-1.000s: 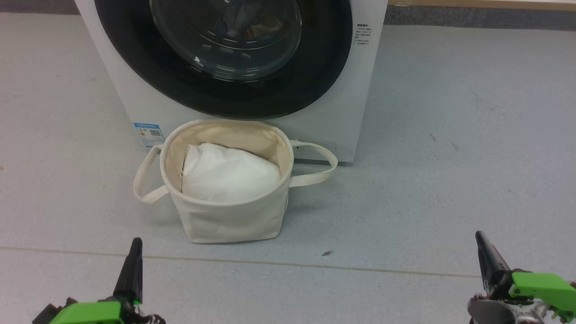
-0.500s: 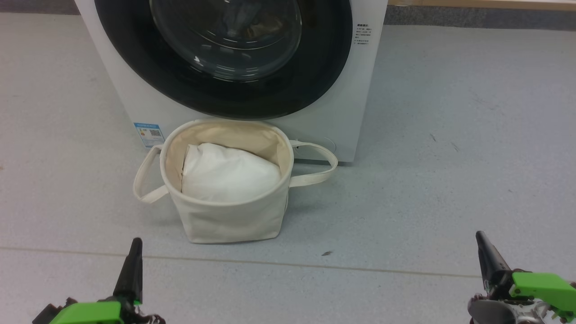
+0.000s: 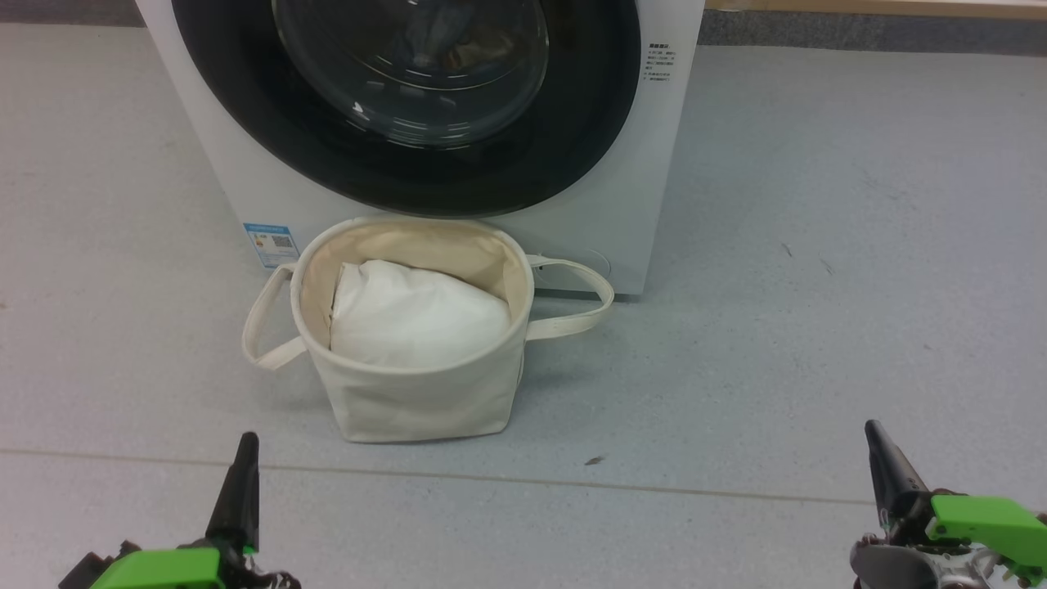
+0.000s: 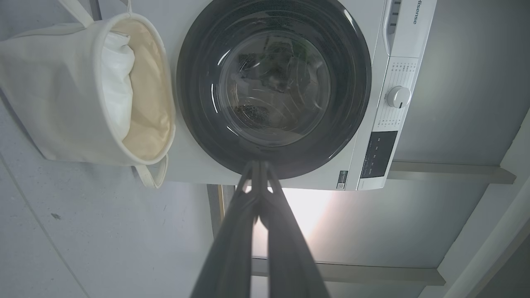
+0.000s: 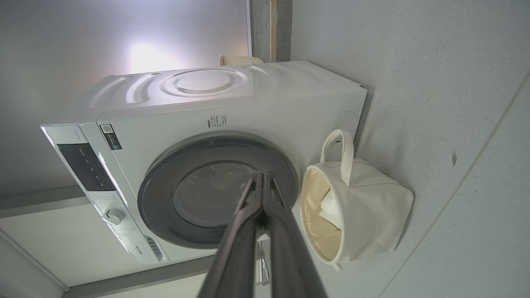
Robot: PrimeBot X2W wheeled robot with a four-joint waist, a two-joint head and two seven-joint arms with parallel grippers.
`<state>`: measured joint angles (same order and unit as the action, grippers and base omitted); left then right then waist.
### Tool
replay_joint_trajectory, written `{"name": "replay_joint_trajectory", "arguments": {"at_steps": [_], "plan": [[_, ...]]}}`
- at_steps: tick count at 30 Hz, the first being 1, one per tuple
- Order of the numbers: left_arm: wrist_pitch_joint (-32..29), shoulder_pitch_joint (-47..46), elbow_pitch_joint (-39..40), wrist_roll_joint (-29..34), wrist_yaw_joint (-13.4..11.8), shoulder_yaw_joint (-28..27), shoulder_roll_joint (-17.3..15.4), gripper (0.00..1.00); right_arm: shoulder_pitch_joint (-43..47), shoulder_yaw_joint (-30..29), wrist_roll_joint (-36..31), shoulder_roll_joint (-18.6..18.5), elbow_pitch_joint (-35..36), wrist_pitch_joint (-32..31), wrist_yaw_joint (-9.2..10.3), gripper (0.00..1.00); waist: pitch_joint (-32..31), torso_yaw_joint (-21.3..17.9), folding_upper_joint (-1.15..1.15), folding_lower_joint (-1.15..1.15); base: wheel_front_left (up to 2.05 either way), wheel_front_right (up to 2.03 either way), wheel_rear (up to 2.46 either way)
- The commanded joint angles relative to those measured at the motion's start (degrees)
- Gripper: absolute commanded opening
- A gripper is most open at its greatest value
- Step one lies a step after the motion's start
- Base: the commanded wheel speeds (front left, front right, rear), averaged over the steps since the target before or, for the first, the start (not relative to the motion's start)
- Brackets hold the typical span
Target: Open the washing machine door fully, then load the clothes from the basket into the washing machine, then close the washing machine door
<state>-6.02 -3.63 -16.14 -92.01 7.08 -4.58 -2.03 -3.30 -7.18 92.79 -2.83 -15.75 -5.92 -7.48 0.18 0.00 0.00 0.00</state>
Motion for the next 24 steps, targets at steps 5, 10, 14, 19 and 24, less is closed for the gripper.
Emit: {"name": "replay_joint_trajectory", "arguments": {"at_steps": [5, 10, 14, 19, 24], "plan": [[-0.46, -2.55, 2.10, -0.18, 0.41, -1.93, -0.85, 0.00, -2.85, 0.99, -0.35, -0.32, 1.74, -0.30, -0.01, 0.00, 0.00, 0.00, 0.00, 0.00, 0.00, 0.00, 0.00], [-0.46, -2.55, 2.10, -0.18, 0.41, -1.93, -0.85, 0.00, -2.85, 0.96, -0.37, -0.30, 1.74, -0.33, -0.01, 0.00, 0.00, 0.00, 0.00, 0.00, 0.00, 0.00, 0.00], [-0.46, -2.55, 2.10, -0.18, 0.41, -1.93, -0.85, 0.00, -2.85, 0.94, -0.39, -0.29, 1.74, -0.34, -0.01, 0.00, 0.00, 0.00, 0.00, 0.00, 0.00, 0.00, 0.00], [-0.46, -2.55, 2.10, -0.18, 0.41, -1.93, -0.85, 0.00, -2.85, 0.92, -0.41, -0.27, 1.74, -0.36, -0.01, 0.00, 0.00, 0.00, 0.00, 0.00, 0.00, 0.00, 0.00], [-0.46, -2.55, 2.10, -0.18, 0.41, -1.93, -0.85, 0.00, -2.86, 0.89, -0.43, -0.25, 1.74, -0.38, -0.01, 0.00, 0.00, 0.00, 0.00, 0.00, 0.00, 0.00, 0.00]]}}
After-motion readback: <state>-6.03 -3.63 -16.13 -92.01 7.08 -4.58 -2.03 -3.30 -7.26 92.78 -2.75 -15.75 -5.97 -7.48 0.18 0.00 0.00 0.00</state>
